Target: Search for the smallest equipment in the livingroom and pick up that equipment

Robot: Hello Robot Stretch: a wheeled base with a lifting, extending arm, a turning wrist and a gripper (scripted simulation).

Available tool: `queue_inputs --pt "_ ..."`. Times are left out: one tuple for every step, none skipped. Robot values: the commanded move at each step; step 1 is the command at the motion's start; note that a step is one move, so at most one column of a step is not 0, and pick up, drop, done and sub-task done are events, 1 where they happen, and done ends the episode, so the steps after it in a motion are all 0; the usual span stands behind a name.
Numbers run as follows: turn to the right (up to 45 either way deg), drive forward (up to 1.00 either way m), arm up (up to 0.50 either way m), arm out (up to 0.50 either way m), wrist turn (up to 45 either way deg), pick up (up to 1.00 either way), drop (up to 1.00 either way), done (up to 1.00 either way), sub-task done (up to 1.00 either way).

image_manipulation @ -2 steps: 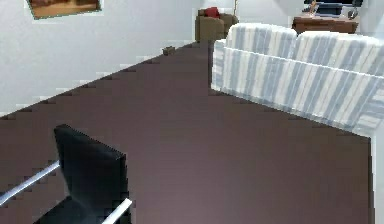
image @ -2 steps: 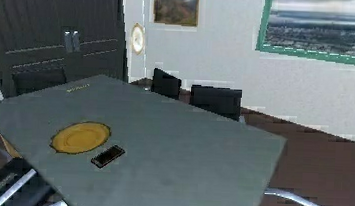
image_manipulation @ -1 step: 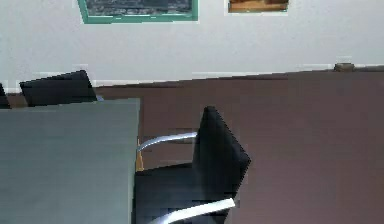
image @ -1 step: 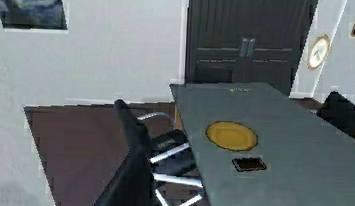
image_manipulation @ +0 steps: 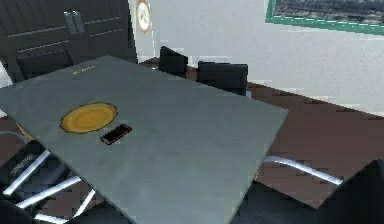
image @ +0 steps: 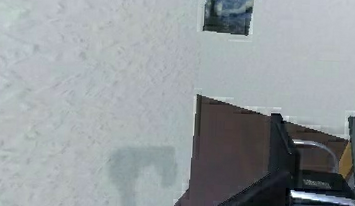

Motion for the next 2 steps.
queue_inputs --pt "-18.0 0.00 0.00 0.00 0.0 0.00 0.00 0.00 0.00" --pt "0.0 0.00 0.50 0.00 0.0 0.00 0.00 0.00 0.00"
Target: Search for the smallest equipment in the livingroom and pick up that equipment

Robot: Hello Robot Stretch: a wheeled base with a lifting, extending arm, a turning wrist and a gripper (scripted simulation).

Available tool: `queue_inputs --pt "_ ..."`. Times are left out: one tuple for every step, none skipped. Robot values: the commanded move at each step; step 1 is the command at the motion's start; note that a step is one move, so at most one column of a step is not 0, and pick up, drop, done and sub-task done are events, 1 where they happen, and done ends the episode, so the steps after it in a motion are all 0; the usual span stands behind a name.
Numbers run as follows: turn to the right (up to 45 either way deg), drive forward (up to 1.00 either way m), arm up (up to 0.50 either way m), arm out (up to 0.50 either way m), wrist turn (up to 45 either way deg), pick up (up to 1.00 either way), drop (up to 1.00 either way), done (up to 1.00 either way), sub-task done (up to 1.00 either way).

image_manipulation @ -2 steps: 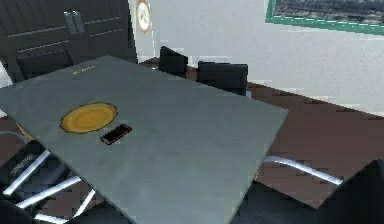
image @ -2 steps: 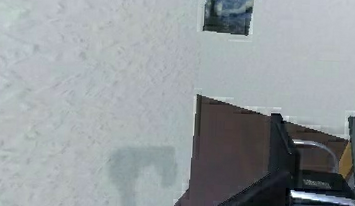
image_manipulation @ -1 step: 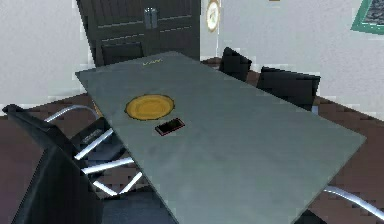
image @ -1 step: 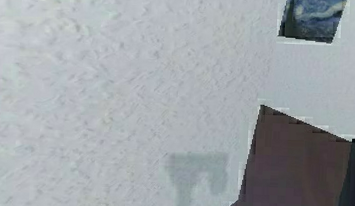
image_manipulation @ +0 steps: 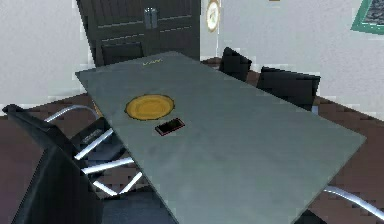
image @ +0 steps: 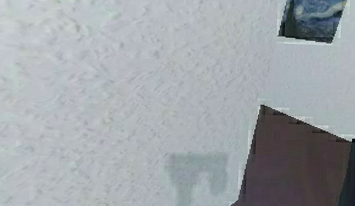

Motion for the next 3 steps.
queue_inputs --pt "0.0 0.00 0.36 0.00 0.0 0.00 0.00 0.00 0.00" --pt "0.0 0.00 0.00 0.50 0.0 0.00 0.00 0.00 0.00" --pt "0.0 0.00 0.00 0.00 45.0 0.00 0.00 0.00 0.00"
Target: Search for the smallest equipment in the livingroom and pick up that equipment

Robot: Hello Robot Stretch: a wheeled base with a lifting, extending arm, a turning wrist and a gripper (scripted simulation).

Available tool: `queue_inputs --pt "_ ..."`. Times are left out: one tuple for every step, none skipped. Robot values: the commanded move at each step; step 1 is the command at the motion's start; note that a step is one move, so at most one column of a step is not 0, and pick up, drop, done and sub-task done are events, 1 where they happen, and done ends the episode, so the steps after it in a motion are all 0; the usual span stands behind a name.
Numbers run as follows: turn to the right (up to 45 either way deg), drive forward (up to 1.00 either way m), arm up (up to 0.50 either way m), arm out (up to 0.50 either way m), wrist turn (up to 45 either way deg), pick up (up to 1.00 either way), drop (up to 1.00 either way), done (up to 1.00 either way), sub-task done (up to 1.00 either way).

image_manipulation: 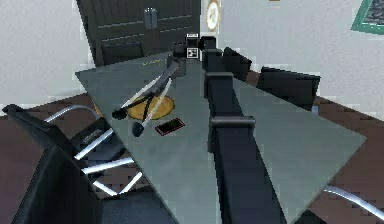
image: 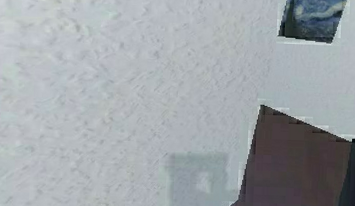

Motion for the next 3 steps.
queue_inputs --pt "0.0 0.00 0.00 0.00 45.0 0.00 0.00 0.00 0.00" --pt "0.0 0.00 0.00 0.00 45.0 0.00 0.00 0.00 0.00" --pt "0.0 0.00 0.00 0.00 9.0 0.00 0.00 0.00 0.00"
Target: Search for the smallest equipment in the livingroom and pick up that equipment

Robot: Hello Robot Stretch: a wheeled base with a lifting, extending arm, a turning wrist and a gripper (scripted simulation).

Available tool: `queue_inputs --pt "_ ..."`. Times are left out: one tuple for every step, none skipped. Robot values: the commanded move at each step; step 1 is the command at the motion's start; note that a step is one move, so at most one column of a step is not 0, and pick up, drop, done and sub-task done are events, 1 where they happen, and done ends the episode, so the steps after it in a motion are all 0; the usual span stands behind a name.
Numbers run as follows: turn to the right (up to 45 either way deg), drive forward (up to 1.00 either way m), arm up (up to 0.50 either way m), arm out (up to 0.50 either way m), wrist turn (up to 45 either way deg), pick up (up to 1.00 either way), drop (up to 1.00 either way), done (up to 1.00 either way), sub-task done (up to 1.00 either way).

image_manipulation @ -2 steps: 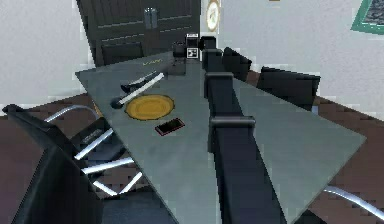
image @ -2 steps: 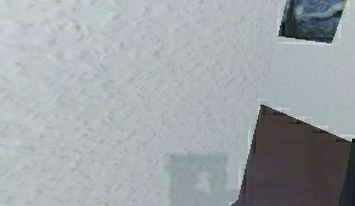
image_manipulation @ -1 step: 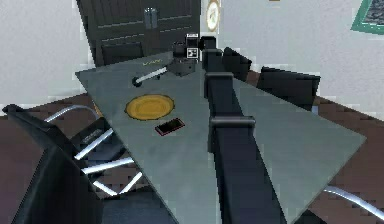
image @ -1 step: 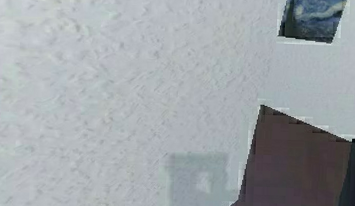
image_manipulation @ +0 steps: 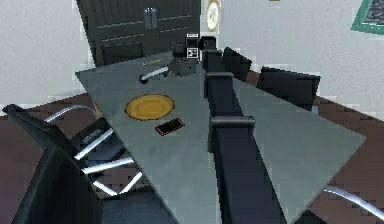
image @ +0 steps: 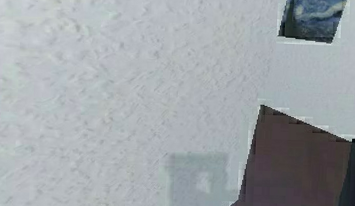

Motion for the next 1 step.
queue_inputs --pt "0.0 0.00 -0.30 0.00 0.0 0.00 0.00 0.00 0.00"
